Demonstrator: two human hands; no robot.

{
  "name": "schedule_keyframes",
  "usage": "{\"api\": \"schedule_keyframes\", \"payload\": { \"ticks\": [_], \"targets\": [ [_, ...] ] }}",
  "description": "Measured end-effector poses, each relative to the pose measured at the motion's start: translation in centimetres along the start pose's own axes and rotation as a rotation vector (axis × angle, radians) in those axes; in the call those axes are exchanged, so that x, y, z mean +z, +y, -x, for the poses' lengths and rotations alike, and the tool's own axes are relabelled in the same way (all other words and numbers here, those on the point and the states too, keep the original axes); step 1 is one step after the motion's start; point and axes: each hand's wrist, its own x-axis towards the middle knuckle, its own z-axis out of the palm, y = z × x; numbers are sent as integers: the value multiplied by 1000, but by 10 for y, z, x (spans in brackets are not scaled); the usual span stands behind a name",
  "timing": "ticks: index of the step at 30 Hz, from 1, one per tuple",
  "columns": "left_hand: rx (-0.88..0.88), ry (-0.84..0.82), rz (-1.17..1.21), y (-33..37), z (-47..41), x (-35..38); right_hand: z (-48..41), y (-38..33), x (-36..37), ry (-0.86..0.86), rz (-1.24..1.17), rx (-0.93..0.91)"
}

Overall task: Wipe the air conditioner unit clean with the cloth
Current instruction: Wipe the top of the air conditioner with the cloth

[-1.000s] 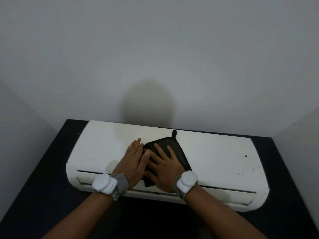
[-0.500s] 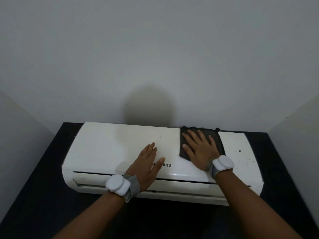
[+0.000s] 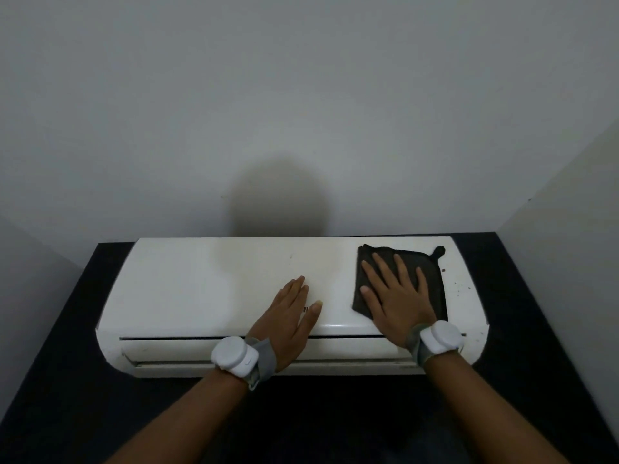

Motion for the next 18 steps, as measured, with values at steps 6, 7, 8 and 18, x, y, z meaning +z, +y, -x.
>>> {"api": "schedule_keyframes", "payload": {
  "ticks": [6,7,8,18],
  "targets": [
    [-5,9,72,-2,3,-7,22,4,1,44,38,-72],
    [-12,16,81,-3,3,-10,22,0,1,47,39,-53],
    [-20,24,94,-5,4,-12,22,-5,1,49,39,-36],
    [-112,203,284,-22,8,-38,10,-104,6,-4,-18,-136]
  ]
}}
